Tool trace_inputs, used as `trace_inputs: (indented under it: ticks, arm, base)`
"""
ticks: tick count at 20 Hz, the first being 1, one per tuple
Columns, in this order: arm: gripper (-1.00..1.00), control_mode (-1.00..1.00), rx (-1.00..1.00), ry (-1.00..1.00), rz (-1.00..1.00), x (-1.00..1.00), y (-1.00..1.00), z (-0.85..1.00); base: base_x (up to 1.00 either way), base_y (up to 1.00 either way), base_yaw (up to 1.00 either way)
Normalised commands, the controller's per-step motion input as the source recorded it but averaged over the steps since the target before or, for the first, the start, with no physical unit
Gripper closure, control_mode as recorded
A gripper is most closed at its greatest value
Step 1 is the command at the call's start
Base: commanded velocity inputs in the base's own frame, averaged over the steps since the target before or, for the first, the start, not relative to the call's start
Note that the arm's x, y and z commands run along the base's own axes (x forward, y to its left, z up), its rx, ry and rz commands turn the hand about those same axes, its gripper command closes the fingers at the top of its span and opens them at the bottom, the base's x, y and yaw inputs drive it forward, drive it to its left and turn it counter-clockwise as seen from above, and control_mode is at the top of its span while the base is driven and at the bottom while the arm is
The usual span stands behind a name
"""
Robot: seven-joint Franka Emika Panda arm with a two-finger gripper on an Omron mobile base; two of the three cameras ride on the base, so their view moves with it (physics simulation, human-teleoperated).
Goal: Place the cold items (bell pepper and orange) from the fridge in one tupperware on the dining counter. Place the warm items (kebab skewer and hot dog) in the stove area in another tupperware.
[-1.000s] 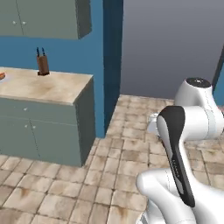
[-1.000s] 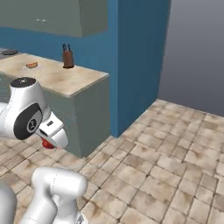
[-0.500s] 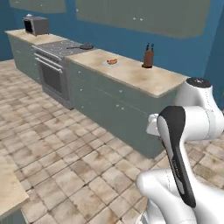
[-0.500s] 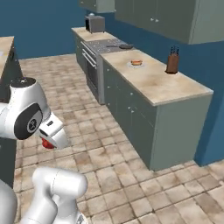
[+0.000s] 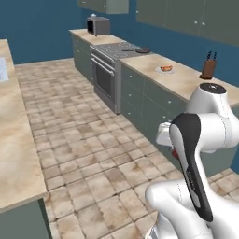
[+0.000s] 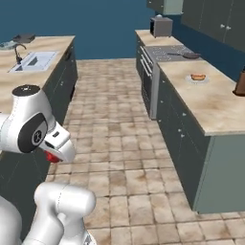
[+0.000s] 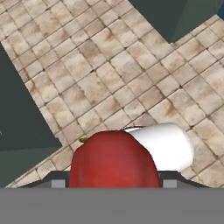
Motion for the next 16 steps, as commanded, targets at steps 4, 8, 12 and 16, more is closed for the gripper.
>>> trace_inputs:
  ticks: [4,8,12,16]
  arm:
    - [1.0,1.0,0.0,0.0,0.0,0.0,0.0,0.0]
    - [1.0,1.0,0.0,0.0,0.0,0.0,0.0,0.0]
    - [1.0,1.0,0.0,0.0,0.0,0.0,0.0,0.0]
    - [1.0,1.0,0.0,0.0,0.0,0.0,0.0,0.0]
  base:
    - [-0.02,0.43,0.23]
    - [0.2,0.42,0.22]
    - [0.9,-0.57,0.15]
    - [1.0,-0.38,0.17]
